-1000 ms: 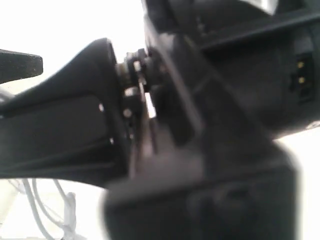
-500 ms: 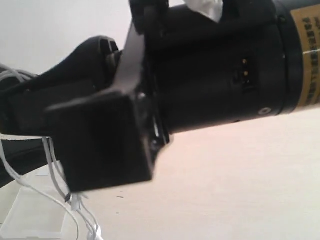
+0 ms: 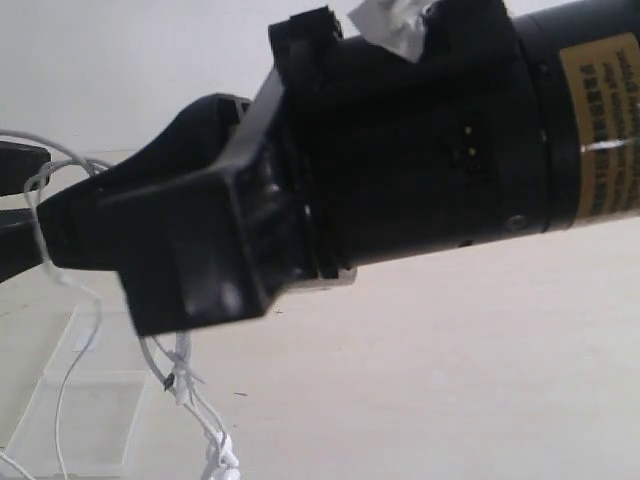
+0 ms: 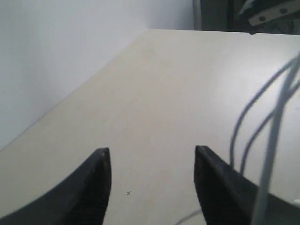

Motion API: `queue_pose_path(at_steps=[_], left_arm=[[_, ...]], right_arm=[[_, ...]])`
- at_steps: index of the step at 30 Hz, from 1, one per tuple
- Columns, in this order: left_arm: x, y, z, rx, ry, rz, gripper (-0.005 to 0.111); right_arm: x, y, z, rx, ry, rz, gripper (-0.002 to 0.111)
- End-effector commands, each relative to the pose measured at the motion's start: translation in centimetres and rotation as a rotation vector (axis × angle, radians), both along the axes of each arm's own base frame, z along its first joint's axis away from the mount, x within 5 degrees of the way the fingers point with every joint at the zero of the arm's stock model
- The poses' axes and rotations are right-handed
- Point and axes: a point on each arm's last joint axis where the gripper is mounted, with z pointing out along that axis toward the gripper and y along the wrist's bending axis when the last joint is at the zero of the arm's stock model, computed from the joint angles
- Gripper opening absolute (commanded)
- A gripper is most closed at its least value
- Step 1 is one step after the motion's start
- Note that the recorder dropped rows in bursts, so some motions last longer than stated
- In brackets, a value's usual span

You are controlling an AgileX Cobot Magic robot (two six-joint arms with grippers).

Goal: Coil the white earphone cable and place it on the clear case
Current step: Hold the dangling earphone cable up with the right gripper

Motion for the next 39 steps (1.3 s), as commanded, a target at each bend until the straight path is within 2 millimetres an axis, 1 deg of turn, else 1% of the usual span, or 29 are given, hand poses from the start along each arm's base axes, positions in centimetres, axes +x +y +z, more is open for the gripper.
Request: queue_pose_path(at_steps=[1,5,10,12,17,20,23,27,33,39], left_arm=[[0.0,0.1,0.2,-0.069,0.047,0.047,0.053],[0.0,0.1,0.3,-0.115,0.072,0.060,0.053],[0.0,0.1,0.3,-0.150,0.103,0.073,0.053],[0.0,0.1,0.3,-0.162,0.115,0.078,0.056],[-0.3,-0.2,0.2,-0.152,0.137,0.035,0.069],[-0.1,0.0,0.1,-0.128,0.126,0.060,0.072],[0.0,0.3,0.2,-0.138,0.115,0.096,0.073],[-0.3,0.5,0.5,-0.132,0.088,0.120,0.073],[-1.5,0.6,0.8,-0.103,0.063,0.113,0.073],[-2.6,0.0,1.5,-0.098,0.088,0.013,0.073]], right_arm=[[0.3,0.1,0.1,0.001,-0.005,-0.031,0.000],[0.6,0.1,0.0,0.001,-0.012,-0.062,0.000],[1.1,0.4,-0.6,-0.016,-0.002,-0.085,0.000],[1.3,0.6,-0.8,-0.023,0.002,-0.092,0.000],[1.7,0.8,-1.3,-0.036,0.005,-0.109,0.000],[1.7,0.7,-1.1,-0.032,0.001,-0.111,0.000],[1.5,0.6,-0.8,-0.024,-0.003,-0.108,0.000],[1.4,0.5,-0.7,-0.019,-0.007,-0.106,0.000],[1.5,0.4,-0.7,-0.019,-0.009,-0.116,0.000],[1.6,0.4,-0.7,-0.019,-0.011,-0.132,0.000]])
